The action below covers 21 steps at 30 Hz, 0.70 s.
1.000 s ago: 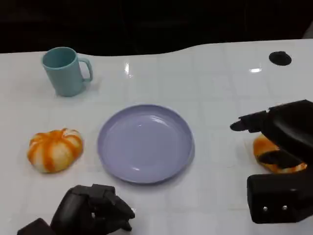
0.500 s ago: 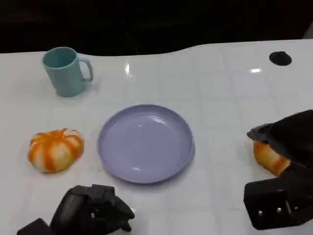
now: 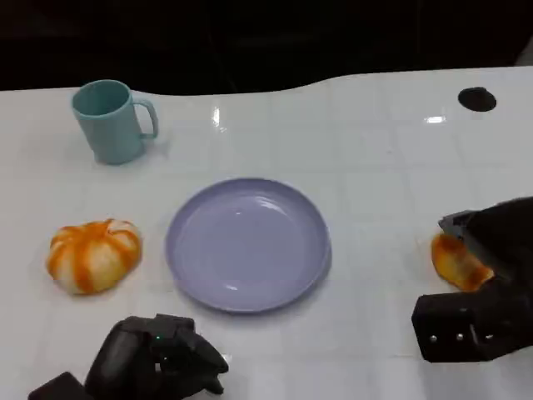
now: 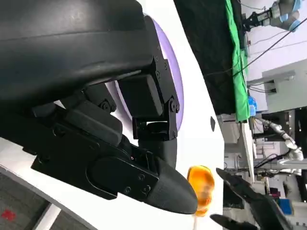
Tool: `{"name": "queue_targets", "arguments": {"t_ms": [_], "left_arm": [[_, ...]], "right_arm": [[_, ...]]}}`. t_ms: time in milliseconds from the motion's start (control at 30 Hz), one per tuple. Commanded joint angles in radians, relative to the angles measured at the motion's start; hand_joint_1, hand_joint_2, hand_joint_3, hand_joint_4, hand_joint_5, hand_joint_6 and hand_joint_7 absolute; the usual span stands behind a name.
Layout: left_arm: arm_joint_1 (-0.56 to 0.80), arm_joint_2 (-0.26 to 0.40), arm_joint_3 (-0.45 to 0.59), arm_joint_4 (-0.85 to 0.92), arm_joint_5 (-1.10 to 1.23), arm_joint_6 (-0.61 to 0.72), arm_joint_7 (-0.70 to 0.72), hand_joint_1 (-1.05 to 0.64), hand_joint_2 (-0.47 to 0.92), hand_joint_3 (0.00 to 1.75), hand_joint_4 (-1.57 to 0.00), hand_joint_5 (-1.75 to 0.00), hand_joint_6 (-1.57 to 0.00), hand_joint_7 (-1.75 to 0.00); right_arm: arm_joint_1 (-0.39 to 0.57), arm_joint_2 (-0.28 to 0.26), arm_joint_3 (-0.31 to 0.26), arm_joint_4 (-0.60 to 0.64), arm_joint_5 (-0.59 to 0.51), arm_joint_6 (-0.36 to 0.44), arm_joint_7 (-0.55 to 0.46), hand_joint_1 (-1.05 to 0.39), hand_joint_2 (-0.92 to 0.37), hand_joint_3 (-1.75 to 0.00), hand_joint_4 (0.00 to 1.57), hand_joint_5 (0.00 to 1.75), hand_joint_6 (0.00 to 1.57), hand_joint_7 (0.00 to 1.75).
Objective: Grasp the bread from the table and place it into the plate.
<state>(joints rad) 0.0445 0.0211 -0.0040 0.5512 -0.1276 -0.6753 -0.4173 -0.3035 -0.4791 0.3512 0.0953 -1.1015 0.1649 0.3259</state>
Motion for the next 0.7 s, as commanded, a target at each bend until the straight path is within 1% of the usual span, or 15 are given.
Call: {"name": "queue_targets", "arguments": {"t_ms": [33, 133, 267, 333, 367, 400, 433, 467, 500, 533, 567, 600, 633, 667, 700], "left_arm": [[0.006, 0.014, 0.004, -0.005, -0.002, -0.001, 0.003, -1.05, 0.91, 0.00, -1.20, -1.01, -1.30, -0.68], [0.006, 0.014, 0.003, -0.007, 0.002, -0.001, 0.006, -1.05, 0.91, 0.00, -1.20, -1.01, -1.30, -0.68], [0.007, 0.012, 0.004, -0.007, -0.001, -0.001, 0.005, -1.05, 0.90, 0.00, -1.19, -1.01, -1.30, -0.69], [0.008, 0.012, 0.004, -0.007, -0.001, -0.002, 0.006, -1.05, 0.90, 0.00, -1.19, -1.01, -1.30, -0.69], [0.009, 0.011, 0.004, -0.009, -0.002, -0.001, 0.006, -1.05, 0.90, 0.00, -1.20, -1.01, -1.30, -0.69], [0.010, 0.010, 0.003, -0.011, -0.003, 0.001, 0.006, -1.05, 0.90, 0.00, -1.20, -1.01, -1.31, -0.69], [0.010, 0.010, 0.003, -0.013, -0.004, 0.002, 0.005, -1.05, 0.90, 0.00, -1.20, -1.01, -1.31, -0.69], [0.010, 0.010, 0.003, -0.014, -0.004, 0.002, 0.005, -1.05, 0.90, 0.00, -1.20, -1.01, -1.31, -0.69], [0.011, 0.010, 0.002, -0.016, -0.003, 0.002, 0.006, -1.05, 0.90, 0.00, -1.20, -1.01, -1.31, -0.69], [0.011, 0.010, 0.002, -0.017, -0.002, 0.002, 0.006, -1.05, 0.90, 0.00, -1.20, -1.01, -1.31, -0.69], [0.011, 0.010, 0.002, -0.018, -0.004, 0.003, 0.004, -1.05, 0.90, 0.00, -1.20, -1.01, -1.30, -0.69], [0.011, 0.010, 0.001, -0.018, -0.003, 0.001, 0.005, -1.05, 0.90, 0.00, -1.20, -1.01, -1.30, -0.69], [0.011, 0.011, 0.001, -0.017, -0.002, 0.000, 0.004, -1.05, 0.90, 0.00, -1.20, -1.01, -1.30, -0.69], [0.011, 0.011, 0.001, -0.018, -0.002, 0.000, 0.004, -1.05, 0.90, 0.00, -1.20, -1.01, -1.30, -0.69], [0.011, 0.012, 0.001, -0.018, -0.001, 0.000, 0.005, -1.05, 0.90, 0.00, -1.20, -1.01, -1.30, -0.69]], "right_arm": [[-0.059, 0.020, 0.031, 0.150, 0.025, -0.021, -0.080, -0.47, -0.82, -0.01, 0.35, 0.00, 0.36, 0.00], [-0.110, 0.040, 0.064, 0.286, 0.033, -0.033, -0.137, -0.48, -0.84, -0.01, 0.34, 0.00, 0.35, 0.00], [-0.171, 0.076, 0.095, 0.454, 0.061, -0.042, -0.235, -0.47, -0.86, -0.01, 0.41, 0.03, 0.41, 0.02], [-0.190, 0.096, 0.090, 0.532, 0.100, -0.069, -0.317, -0.35, -0.88, -0.01, 0.63, 0.08, 0.57, 0.05], [-0.197, 0.103, 0.088, 0.563, 0.117, -0.081, -0.354, -0.29, -0.89, -0.01, 0.82, 0.15, 0.69, 0.07], [-0.204, 0.107, 0.086, 0.598, 0.136, -0.107, -0.404, -0.24, -0.89, 0.00, 0.92, 0.60, 0.89, 0.06], [-0.212, 0.108, 0.088, 0.631, 0.152, -0.134, -0.446, -0.20, -0.88, 0.00, 0.93, 0.91, 1.02, 0.05], [-0.220, 0.108, 0.092, 0.657, 0.164, -0.154, -0.477, -0.18, -0.89, 0.00, 0.94, 1.16, 1.12, 0.05], [-0.229, 0.106, 0.099, 0.690, 0.169, -0.179, -0.520, -0.16, -0.90, -0.01, 0.93, 1.34, 1.21, 0.07], [-0.237, 0.105, 0.106, 0.719, 0.172, -0.199, -0.560, -0.15, -0.91, -0.02, 0.89, 1.48, 1.27, 0.11], [-0.244, 0.104, 0.112, 0.743, 0.174, -0.214, -0.592, -0.14, -0.91, -0.02, 0.87, 1.54, 1.29, 0.17], [-0.250, 0.104, 0.116, 0.766, 0.177, -0.231, -0.625, -0.14, -0.92, -0.01, 0.82, 1.65, 1.16, 0.50], [-0.253, 0.104, 0.116, 0.785, 0.184, -0.252, -0.662, -0.14, -0.91, -0.01, 0.80, 1.70, 0.98, 0.88], [-0.257, 0.104, 0.118, 0.798, 0.190, -0.267, -0.687, -0.12, -0.91, -0.01, 0.80, 1.72, 0.87, 1.12], [-0.260, 0.103, 0.121, 0.810, 0.196, -0.278, -0.705, -0.12, -0.91, -0.01, 0.80, 1.74, 0.80, 1.26]]}}
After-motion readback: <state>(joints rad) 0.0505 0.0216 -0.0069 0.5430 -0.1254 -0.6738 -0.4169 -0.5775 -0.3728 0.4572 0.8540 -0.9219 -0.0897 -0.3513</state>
